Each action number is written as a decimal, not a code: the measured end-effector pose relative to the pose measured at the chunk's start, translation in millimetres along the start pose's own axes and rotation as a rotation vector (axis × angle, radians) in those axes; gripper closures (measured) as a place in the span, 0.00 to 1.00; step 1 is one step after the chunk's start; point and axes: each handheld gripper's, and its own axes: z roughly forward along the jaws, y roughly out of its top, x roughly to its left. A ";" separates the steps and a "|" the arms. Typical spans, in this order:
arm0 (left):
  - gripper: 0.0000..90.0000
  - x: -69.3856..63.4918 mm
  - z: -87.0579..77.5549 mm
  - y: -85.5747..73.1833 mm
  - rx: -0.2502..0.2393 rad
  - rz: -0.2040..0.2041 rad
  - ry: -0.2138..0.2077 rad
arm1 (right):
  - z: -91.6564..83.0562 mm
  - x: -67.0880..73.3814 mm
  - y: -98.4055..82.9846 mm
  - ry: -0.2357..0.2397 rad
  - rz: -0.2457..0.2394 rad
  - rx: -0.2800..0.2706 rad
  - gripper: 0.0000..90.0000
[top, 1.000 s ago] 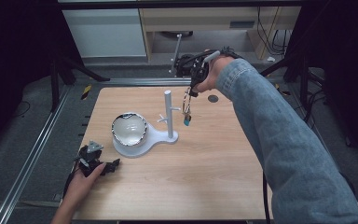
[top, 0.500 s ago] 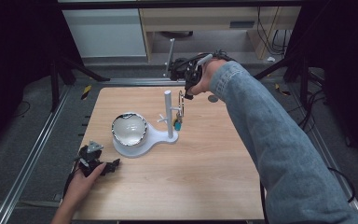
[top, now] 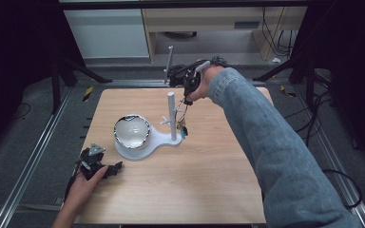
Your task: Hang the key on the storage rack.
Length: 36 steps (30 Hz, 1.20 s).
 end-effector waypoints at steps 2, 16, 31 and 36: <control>0.00 0.0 0.0 0.0 0.000 0.000 0.000 | 4.1 -0.2 0.3 0.006 0.000 -0.003 0.98; 0.00 0.0 0.0 0.0 0.000 0.000 0.000 | 13.6 -7.9 0.3 0.018 0.014 0.003 0.98; 0.00 0.0 0.0 0.0 0.000 0.000 0.000 | 22.4 -11.8 1.6 0.027 0.020 -0.005 0.98; 0.00 0.0 0.0 0.0 0.000 0.000 0.000 | 27.4 -11.9 1.8 0.034 0.021 -0.010 0.98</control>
